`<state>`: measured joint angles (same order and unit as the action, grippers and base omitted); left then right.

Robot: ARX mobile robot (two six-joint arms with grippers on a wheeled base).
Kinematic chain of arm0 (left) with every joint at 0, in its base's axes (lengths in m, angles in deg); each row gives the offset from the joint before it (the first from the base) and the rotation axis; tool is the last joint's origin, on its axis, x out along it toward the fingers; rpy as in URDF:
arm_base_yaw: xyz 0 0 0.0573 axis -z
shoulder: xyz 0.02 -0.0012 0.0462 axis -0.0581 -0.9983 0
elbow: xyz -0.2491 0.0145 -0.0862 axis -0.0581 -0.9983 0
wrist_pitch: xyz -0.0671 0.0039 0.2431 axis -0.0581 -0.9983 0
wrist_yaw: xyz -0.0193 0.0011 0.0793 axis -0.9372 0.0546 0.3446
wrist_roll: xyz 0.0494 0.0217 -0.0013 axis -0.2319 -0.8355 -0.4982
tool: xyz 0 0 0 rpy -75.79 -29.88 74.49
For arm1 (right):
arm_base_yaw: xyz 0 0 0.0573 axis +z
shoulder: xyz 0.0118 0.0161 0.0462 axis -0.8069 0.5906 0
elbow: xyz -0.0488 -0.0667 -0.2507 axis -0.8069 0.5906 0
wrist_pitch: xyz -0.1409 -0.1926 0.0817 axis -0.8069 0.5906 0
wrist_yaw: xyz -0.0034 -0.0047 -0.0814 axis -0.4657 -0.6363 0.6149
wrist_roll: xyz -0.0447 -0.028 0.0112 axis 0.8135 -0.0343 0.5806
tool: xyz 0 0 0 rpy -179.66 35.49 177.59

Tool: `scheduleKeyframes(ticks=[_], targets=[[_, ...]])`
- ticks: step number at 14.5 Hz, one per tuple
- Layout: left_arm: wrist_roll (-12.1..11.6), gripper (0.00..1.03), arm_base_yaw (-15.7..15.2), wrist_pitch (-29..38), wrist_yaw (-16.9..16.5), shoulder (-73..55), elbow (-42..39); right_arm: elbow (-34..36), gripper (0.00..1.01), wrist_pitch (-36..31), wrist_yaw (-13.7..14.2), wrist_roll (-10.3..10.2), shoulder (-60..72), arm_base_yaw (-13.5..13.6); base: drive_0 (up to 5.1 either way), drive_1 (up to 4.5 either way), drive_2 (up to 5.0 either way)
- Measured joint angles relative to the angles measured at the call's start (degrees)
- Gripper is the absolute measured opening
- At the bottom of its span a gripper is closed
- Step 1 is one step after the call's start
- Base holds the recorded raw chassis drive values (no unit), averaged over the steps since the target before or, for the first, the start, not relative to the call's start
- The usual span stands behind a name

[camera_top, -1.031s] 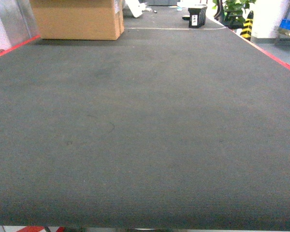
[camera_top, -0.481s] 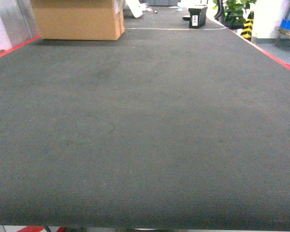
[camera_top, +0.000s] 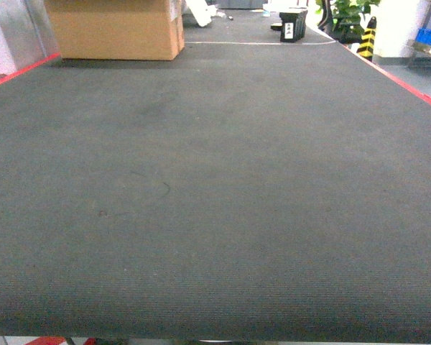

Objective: Sort blue parts and orange caps into right shelf containers

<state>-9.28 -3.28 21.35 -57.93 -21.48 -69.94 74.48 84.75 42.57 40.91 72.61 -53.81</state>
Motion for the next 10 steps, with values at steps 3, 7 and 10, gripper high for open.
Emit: scheduleKeyframes(ticks=[3, 7, 10], targets=[[0.02, 0.42, -0.04, -0.13, -0.02, 1.86, -2.05, 0.33, 0.46, 0.24, 0.0, 0.04, -0.57, 0.0, 0.0, 0.0, 0.0], [0.04, 0.42, -0.04, 0.09, -0.02, 1.88, -2.05, 0.35, 0.46, 0.33, 0.0, 0.04, -0.57, 0.0, 0.0, 0.0, 0.0], [0.04, 0.42, -0.04, 0.09, 0.0, 1.88, -2.05, 0.33, 0.46, 0.33, 0.0, 0.02, -0.57, 0.0, 0.0, 0.0, 0.0]])
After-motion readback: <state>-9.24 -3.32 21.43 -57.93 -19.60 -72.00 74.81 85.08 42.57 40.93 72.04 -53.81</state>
